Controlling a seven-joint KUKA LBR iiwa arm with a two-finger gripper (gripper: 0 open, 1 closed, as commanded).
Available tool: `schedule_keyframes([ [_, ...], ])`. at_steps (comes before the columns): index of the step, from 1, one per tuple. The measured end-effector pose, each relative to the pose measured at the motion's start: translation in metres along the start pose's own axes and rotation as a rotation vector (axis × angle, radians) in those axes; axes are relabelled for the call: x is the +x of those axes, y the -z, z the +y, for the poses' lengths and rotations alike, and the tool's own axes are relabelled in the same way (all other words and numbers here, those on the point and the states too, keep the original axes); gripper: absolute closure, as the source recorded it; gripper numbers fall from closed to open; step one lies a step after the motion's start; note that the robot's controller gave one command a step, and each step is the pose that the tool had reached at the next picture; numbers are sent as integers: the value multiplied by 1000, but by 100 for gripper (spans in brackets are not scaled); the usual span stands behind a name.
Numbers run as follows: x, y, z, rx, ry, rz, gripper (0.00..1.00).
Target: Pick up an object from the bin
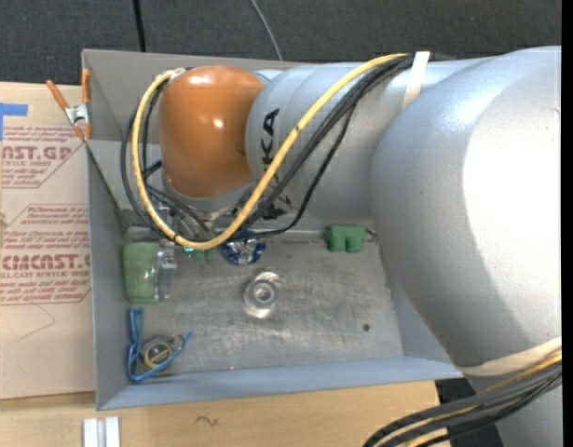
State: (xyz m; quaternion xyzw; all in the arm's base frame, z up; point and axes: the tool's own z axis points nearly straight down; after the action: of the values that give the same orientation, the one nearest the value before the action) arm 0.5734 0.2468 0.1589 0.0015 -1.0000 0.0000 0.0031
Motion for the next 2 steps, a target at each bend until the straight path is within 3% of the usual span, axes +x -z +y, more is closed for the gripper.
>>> schedule_keyframes([
  [1, 74, -75, 2, -6, 88, -21, 0],
  [2, 79, -77, 3, -2, 91, -3, 100],
])
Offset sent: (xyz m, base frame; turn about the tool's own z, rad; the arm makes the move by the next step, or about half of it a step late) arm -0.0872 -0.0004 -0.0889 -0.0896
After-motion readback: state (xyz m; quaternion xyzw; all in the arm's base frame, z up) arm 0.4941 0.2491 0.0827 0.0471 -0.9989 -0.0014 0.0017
